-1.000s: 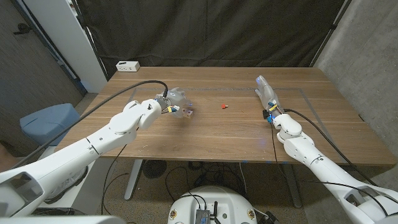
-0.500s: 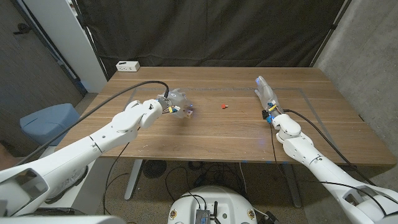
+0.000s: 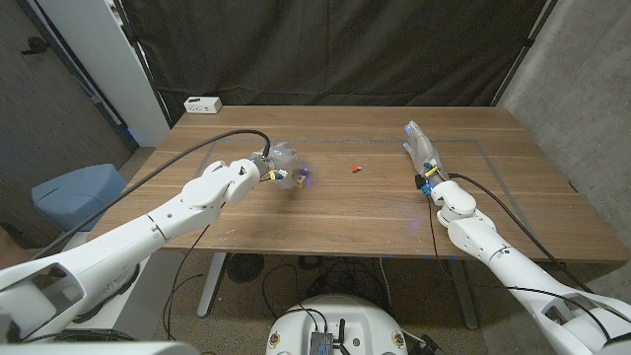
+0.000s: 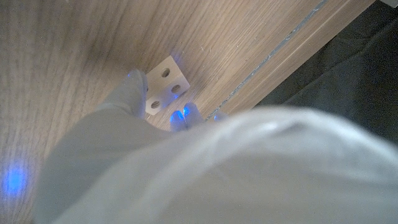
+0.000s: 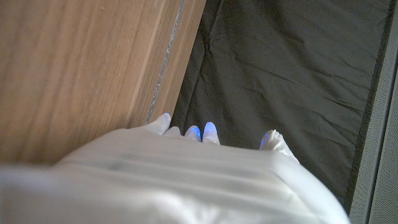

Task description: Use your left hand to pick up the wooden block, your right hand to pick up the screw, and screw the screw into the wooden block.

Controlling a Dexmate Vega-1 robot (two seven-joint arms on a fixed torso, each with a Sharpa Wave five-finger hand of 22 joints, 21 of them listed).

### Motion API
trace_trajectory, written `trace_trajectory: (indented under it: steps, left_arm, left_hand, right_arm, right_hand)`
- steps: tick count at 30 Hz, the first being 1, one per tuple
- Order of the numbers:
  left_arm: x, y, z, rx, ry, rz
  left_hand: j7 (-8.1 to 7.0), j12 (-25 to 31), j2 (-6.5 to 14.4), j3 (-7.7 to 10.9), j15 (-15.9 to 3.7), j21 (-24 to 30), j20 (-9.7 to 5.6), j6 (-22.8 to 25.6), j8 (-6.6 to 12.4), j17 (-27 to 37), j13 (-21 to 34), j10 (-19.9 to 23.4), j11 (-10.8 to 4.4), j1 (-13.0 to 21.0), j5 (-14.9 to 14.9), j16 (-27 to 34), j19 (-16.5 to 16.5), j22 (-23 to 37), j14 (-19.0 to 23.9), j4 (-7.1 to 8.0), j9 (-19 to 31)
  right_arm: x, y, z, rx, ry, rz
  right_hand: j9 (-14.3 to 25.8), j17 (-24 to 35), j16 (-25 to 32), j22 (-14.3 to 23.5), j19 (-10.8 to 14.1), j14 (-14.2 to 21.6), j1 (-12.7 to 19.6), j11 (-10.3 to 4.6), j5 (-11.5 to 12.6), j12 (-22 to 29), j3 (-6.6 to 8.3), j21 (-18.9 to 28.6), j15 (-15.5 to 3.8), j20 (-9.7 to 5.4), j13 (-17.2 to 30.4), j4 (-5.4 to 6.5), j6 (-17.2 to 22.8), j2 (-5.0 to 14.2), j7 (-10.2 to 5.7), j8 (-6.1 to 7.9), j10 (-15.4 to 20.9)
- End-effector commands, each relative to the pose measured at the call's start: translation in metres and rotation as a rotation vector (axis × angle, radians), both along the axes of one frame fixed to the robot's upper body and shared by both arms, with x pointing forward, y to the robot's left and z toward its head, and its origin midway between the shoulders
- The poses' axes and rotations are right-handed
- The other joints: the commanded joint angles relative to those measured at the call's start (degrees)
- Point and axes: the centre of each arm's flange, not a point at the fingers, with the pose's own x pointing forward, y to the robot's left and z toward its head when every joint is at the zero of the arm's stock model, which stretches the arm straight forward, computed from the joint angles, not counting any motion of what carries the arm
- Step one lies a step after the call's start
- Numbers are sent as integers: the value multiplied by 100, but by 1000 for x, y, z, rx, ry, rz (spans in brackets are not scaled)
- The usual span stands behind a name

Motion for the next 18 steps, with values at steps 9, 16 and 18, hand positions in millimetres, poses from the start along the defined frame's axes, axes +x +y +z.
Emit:
trace_trajectory:
  steps: [9, 16, 18]
  left_arm:
    - [0, -2, -8, -21, -35, -17]
    - [0, -3, -10, -25, -43, -20]
    - [0, -3, -10, -25, -48, -22]
  left_hand:
    - [-103, 207, 15, -46, -112, 74, -27, 503, 93, 36, 124, 455, -7, 149, 4, 70, 327, 21, 403, 16, 14]
    - [-147, 320, 26, -77, -191, 70, -76, 731, 108, 36, 196, 697, -6, 176, 0, 79, 466, 21, 620, 25, 17]
    - [-151, 346, 23, -88, -213, 60, -82, 792, 115, 36, 214, 758, -2, 180, 0, 82, 476, 21, 676, 27, 18]
  right_arm:
    - [-3, -3, -1, 13, 7, -3]
    - [-3, -3, 0, 13, 8, -2]
    - [-4, -4, -1, 13, 9, -3]
  right_hand:
    - [10, 14, 41, 27, 2, 12, -4, -76, 43, 24, 19, 28, -67, 28, 7, -34, -3, -24, -29, 50, -19]
    - [11, 14, 42, 27, 4, 13, -5, -81, 43, 26, 21, 27, -65, 30, 7, -40, -2, -22, -32, 51, -15]
    - [11, 15, 41, 27, 4, 12, -6, -74, 43, 28, 21, 27, -66, 32, 7, -41, -3, -22, -31, 51, -10]
